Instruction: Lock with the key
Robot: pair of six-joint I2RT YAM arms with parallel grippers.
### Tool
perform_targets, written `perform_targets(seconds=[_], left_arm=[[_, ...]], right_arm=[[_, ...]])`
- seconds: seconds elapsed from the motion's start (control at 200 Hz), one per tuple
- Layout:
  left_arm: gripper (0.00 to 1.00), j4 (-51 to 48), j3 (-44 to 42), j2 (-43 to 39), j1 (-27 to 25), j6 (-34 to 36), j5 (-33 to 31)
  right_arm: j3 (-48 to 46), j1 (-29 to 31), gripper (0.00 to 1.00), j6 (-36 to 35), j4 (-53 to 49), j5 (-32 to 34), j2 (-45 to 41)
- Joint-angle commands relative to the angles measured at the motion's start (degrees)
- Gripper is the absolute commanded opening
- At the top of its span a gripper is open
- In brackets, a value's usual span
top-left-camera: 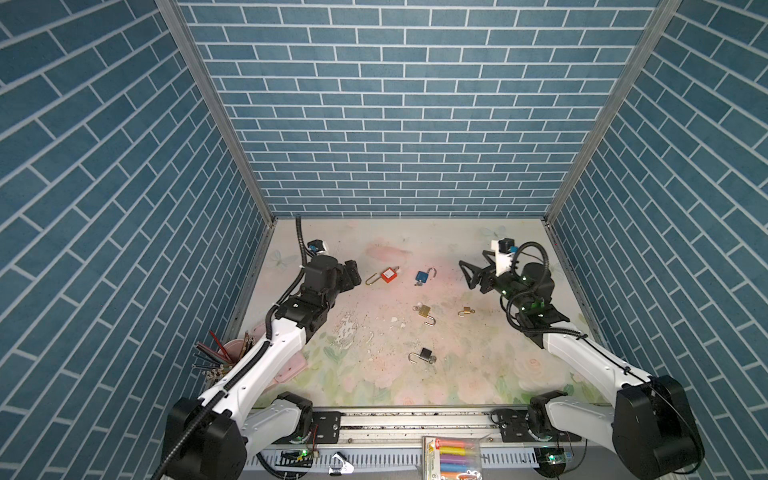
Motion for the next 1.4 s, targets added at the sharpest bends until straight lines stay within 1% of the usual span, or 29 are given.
perform_targets(seconds=[0.0,0.065,0.13,0.215,0.305,0.385,0.46,0.575,0.72,0.805,1.015,1.125,1.235,1.395], left_arm=[[0.88,-1.65,0.53,2.41,-2.67,-10.87,-0.78],[0.88,-1.44,0.96,4.50,-4.46,-15.12,-1.18],[0.88,-0.91,2.04,7.23,-6.34,-18.22,-1.06],[0.88,-0.08,4.33,11.56,-8.47,-20.68,-0.32],[0.88,0.62,7.37,16.69,-9.80,-22.69,0.83],[0.88,3.12,9.58,20.98,-9.91,-23.85,3.70],[0.88,4.45,11.66,24.41,-10.03,-24.97,5.25],[0.88,4.37,14.91,28.77,-9.99,-26.34,5.76],[0.87,6.09,15.86,32.37,-9.99,-29.98,8.02],[0.88,7.06,15.69,33.72,-9.95,-31.69,8.67],[0.88,8.63,15.57,36.41,-9.21,-33.29,7.24],[0.88,9.64,15.76,38.09,-8.61,-33.53,6.82],[0.88,10.60,16.34,39.62,-8.01,-33.08,6.75],[0.88,10.40,17.72,41.46,-6.80,-32.26,4.76]], right_arm=[[-2.19,3.94,0.95,-10.20,4.71,-1.80,3.62],[-4.75,6.11,0.96,-12.89,10.84,-3.31,5.17],[-6.83,8.95,0.97,-17.26,14.70,-2.51,6.42],[-7.81,12.38,0.97,-21.96,15.04,1.21,7.33],[-9.08,15.04,0.97,-24.21,15.42,4.48,7.43],[-10.58,17.13,0.97,-26.03,15.48,7.31,6.88],[-11.95,18.21,0.98,-27.24,15.54,9.05,6.38],[-13.05,18.64,0.98,-28.10,15.64,11.43,6.33],[-13.11,18.63,0.97,-29.67,15.16,13.98,7.07],[-13.20,18.62,0.98,-29.76,15.58,14.18,7.30],[-14.39,18.67,0.98,-29.28,18.20,14.57,7.72],[-14.56,18.74,0.98,-29.41,17.89,14.08,7.81],[-14.55,18.73,0.99,-29.43,16.70,12.24,7.41],[-14.55,19.27,0.99,-28.18,15.94,8.43,7.04]])
